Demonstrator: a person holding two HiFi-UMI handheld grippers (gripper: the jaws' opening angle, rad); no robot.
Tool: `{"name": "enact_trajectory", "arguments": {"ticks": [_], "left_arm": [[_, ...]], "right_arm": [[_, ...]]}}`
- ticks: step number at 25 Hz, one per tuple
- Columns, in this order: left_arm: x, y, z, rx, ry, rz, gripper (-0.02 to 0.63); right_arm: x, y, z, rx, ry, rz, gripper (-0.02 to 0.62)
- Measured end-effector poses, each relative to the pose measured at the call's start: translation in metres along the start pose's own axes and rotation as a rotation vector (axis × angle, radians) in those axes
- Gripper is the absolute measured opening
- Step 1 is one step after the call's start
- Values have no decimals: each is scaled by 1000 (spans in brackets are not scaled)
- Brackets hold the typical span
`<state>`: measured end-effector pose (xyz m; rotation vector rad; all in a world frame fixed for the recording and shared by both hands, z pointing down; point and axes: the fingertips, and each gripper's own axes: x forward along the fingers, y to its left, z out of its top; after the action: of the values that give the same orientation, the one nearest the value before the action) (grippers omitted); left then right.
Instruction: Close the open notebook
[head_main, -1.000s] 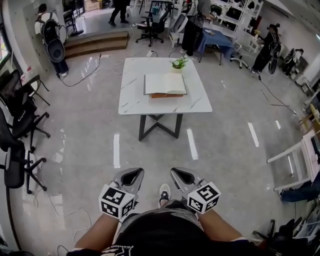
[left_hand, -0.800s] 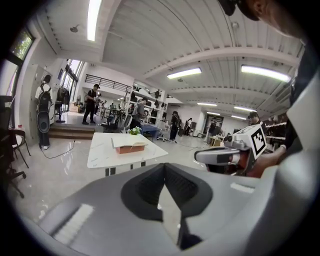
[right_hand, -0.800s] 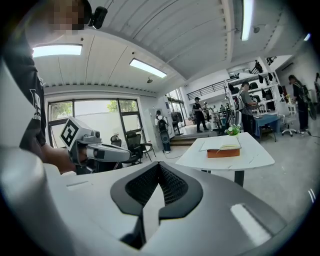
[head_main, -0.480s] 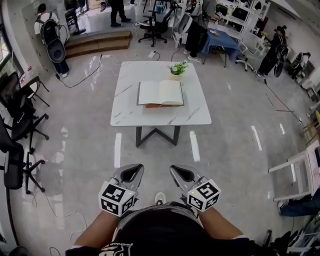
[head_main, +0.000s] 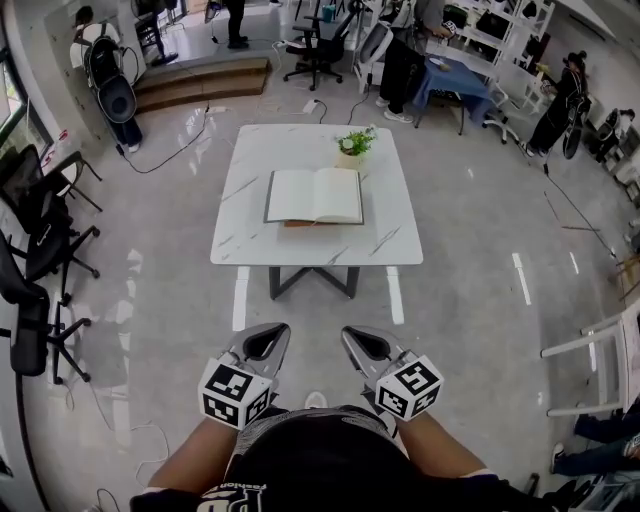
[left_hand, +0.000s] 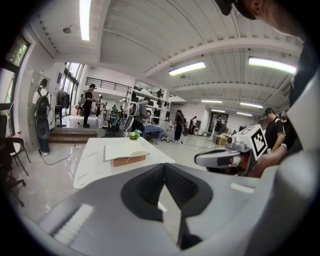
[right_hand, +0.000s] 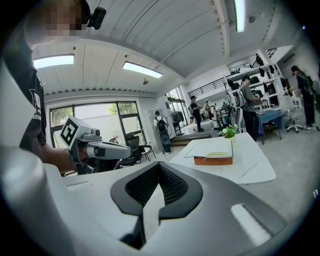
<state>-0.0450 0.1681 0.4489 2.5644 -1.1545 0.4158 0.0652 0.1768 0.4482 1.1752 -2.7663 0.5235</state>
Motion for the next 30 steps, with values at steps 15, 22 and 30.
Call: {"name": "enact_trajectory", "arguments": {"ticks": [15,22,30], "left_arm": [[20,12,-6,-27,25,26,57],[38,27,5,-23,16,9,57],[58,49,14,-24,22,3,57]], "right_arm": [[15,-20,-9,20,28,28,0],[24,-33,-1,13,26,7,0],[44,-52,3,19,46,-6,0]]}}
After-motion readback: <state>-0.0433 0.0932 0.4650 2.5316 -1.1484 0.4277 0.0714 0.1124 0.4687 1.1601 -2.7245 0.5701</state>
